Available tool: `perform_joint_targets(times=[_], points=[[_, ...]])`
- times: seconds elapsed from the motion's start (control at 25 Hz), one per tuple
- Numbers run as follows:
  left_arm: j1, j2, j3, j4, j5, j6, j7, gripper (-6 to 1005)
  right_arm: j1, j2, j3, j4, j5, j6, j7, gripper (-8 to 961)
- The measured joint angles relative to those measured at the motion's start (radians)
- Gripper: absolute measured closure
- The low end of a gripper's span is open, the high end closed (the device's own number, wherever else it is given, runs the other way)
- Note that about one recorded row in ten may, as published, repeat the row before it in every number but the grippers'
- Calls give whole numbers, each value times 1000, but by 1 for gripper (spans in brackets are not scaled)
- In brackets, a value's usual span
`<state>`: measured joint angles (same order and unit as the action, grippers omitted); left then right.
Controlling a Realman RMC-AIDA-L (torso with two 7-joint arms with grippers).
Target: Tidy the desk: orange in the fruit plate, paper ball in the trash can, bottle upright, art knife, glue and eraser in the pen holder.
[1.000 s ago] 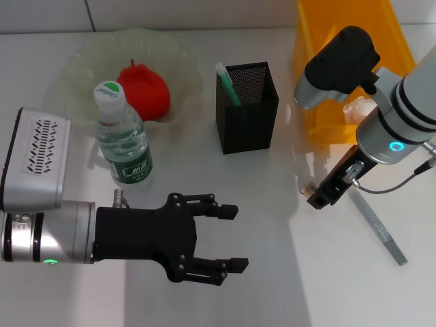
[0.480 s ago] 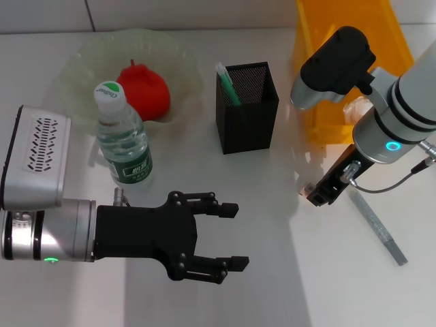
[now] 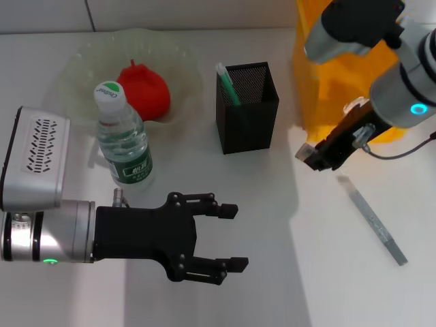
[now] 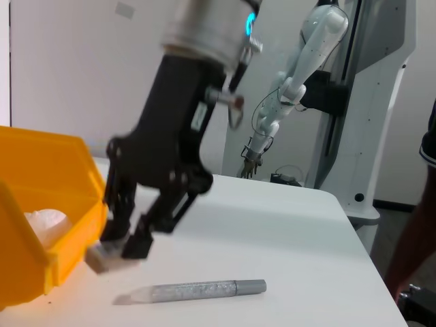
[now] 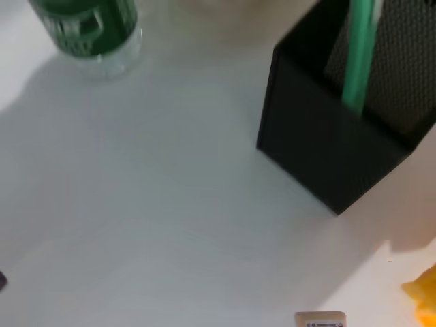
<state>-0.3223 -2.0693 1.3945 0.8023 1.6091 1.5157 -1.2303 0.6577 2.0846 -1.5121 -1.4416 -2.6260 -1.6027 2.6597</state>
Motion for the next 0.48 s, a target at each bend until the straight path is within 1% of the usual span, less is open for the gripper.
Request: perform_joint_targets(times=[0.12,0.24,0.36,0.4,0.44,0.48], points=[[1,0,1,0,0,1,0,201,-2,0,45,-115,0,-58,4,708],[2,0,-1,0,0,1,2,201,-5,-1,77,-195,-3,-74,4,708],[3,0,0,0,0,1,3,201,-1,-2,101,-229,-5,-50,2,708],[2,0,-1,0,0,2,4,201,2,-2,102,-227,-5,-28,-2,709],[2,0,-1,0,0,2,5,201,7,-2,100,-209,-5,23,-9,709],[2,0,-1,0,0,2,5,201,7,-2,100,-209,-5,23,-9,709]])
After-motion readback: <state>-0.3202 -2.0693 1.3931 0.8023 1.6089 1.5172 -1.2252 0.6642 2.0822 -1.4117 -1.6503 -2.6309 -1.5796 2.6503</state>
